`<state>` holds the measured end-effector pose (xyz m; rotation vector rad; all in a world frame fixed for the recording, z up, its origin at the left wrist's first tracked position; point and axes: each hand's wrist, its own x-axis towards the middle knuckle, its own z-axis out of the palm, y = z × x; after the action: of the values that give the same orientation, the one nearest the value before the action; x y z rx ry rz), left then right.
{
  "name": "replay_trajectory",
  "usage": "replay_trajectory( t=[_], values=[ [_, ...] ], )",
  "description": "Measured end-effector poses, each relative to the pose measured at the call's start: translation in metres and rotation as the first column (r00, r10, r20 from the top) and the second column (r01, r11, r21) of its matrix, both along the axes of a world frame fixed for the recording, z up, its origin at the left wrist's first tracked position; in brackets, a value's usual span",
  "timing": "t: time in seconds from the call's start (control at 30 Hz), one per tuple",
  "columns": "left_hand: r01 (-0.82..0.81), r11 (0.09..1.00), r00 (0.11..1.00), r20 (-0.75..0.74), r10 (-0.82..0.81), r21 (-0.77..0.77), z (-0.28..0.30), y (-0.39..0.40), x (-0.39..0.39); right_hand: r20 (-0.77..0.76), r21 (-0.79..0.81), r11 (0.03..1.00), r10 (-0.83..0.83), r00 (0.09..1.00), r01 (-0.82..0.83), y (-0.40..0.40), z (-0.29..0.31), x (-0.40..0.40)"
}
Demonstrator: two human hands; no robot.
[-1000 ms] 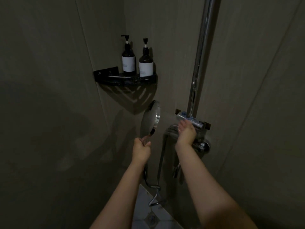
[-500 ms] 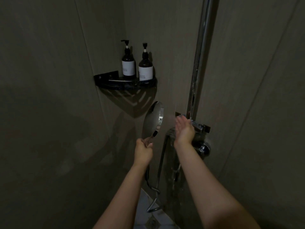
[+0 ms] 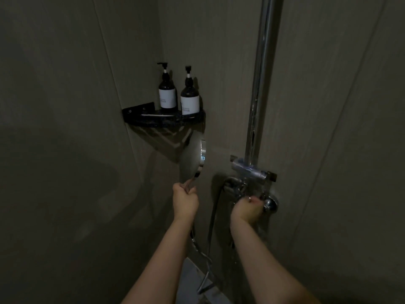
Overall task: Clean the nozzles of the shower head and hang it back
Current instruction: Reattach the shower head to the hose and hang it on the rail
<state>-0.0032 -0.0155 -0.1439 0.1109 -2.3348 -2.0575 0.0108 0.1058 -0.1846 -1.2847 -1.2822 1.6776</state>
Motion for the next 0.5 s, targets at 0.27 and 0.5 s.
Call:
replay_trajectory(
  t=[0.27, 0.5],
  values=[
    [0.057, 0.998, 0.998, 0.032, -0.057, 0.000, -0.009, 0.006, -0.007, 0.371, -0.030, 0.822, 0.538, 0.757, -0.569, 0.006, -0.077, 0.002],
    [0.034, 0.999, 0.999, 0.028, -0.033, -0.037, -0.011, 0.008, -0.010, 0.456, 0.070, 0.768, 0.543, 0.705, -0.637, 0.016, -0.077, 0.001]
  ],
)
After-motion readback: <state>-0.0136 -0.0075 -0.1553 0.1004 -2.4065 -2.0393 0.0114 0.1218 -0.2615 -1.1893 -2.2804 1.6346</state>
